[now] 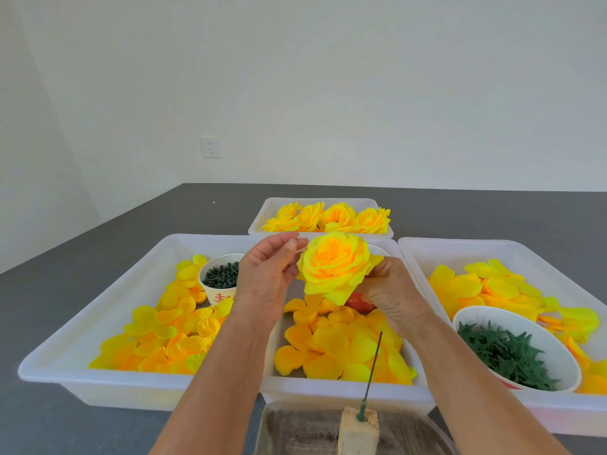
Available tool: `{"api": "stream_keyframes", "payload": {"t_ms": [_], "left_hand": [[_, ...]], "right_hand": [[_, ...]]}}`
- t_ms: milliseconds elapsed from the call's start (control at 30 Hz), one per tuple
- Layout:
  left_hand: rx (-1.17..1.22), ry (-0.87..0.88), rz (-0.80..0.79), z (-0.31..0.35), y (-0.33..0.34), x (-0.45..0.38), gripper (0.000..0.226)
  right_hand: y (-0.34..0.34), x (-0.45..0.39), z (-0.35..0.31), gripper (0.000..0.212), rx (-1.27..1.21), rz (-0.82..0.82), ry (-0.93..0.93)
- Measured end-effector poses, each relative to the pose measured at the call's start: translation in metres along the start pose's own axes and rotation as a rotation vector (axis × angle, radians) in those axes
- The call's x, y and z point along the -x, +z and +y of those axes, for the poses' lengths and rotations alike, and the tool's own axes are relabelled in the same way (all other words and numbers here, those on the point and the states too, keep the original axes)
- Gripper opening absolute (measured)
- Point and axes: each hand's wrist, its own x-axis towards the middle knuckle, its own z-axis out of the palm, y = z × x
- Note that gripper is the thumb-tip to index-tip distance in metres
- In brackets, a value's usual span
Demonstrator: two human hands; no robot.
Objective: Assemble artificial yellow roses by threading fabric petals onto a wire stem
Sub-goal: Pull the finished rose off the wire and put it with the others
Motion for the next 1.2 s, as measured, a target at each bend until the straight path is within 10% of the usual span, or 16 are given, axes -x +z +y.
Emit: {"api": "stream_keyframes", "payload": {"t_ms": [600,1200], "left_hand": [[-0.267,0.061,0.082,0.002,0.009,0.011,0.010],[-0.255,-0.055,0.033,-0.002,0.005,0.004,0.021]], "right_hand": [[0.002,-0.008,-0.004,0.016,-0.022,0.248,0.130],[0.002,-0.003,-0.003,0.024,-0.009,0.139,0.062]]}}
